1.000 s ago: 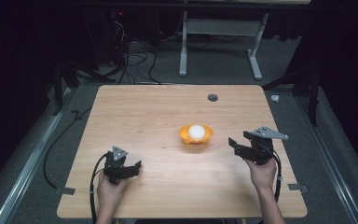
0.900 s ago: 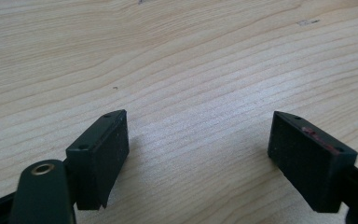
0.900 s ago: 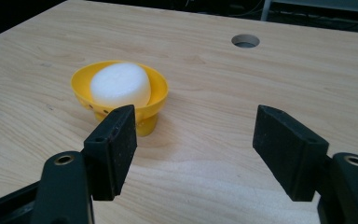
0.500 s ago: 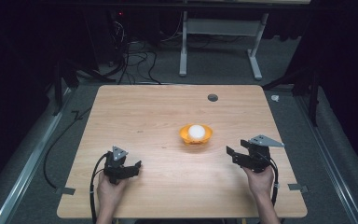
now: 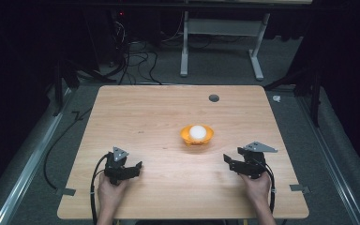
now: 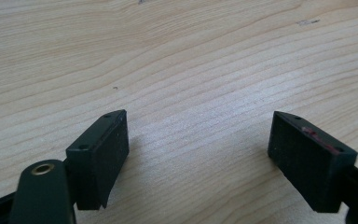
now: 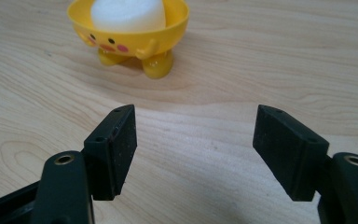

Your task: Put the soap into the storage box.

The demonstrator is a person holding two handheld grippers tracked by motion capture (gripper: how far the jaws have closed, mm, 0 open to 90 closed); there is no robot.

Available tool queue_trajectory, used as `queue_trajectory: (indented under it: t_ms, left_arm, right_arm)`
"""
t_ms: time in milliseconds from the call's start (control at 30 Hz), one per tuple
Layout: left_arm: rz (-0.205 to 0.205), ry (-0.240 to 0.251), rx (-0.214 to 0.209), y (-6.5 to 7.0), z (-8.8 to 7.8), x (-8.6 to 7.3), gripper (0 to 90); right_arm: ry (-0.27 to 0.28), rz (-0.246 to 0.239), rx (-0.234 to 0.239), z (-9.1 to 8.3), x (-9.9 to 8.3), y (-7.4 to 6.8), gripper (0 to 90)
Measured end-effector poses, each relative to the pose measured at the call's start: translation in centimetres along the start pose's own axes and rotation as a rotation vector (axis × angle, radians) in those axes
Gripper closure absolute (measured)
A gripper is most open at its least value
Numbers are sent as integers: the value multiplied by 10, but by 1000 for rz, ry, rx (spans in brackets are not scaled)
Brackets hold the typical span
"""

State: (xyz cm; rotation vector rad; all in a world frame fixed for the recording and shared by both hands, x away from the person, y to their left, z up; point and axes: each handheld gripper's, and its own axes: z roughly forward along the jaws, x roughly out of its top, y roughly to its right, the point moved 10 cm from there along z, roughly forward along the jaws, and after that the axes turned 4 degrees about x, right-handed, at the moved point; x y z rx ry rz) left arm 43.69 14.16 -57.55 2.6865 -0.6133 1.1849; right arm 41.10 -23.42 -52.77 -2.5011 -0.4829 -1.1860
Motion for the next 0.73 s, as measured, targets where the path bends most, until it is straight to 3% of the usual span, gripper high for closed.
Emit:
queue_trajectory:
  t_ms: [167,367,467,733]
  left_arm:
    - [0,0,0,0,0,0,208]
    - [0,0,0,0,0,0,208]
    - [0,0,0,0,0,0,208]
    - [1,0,0,0,0,0,208]
  right_arm:
    - [-30,-11,-13,7,-8,0,303]
    - [-77,-47,-62,17,-17,2,287]
    - [-132,-63,-83,25,-30,5,279]
    - [-120,-70,-90,28,-34,6,254]
